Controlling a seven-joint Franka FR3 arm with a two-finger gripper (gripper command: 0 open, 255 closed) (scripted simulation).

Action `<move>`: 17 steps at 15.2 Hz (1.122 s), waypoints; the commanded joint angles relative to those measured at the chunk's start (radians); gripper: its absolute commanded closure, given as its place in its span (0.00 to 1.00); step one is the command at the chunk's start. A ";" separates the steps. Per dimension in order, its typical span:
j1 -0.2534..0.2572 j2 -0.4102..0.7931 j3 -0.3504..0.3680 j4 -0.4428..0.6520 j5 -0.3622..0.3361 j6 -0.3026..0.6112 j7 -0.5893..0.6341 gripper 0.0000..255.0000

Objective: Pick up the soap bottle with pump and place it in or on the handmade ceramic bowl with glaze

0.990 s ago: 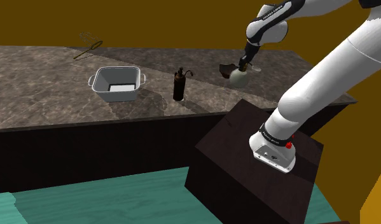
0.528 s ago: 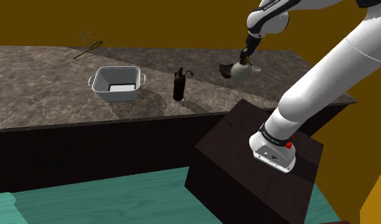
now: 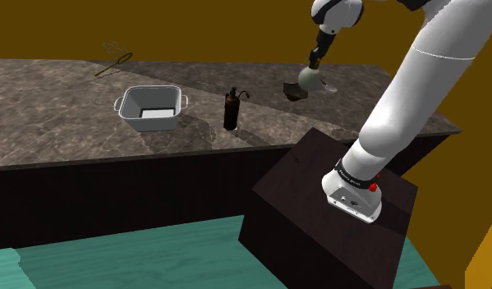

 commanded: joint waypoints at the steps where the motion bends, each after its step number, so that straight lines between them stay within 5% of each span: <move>1: -0.023 0.079 0.006 0.100 0.060 -0.040 -0.044 1.00; 11: -0.254 0.493 0.077 0.752 0.250 -0.330 -0.136 1.00; 17: -0.263 0.527 0.090 0.741 0.265 -0.288 -0.146 1.00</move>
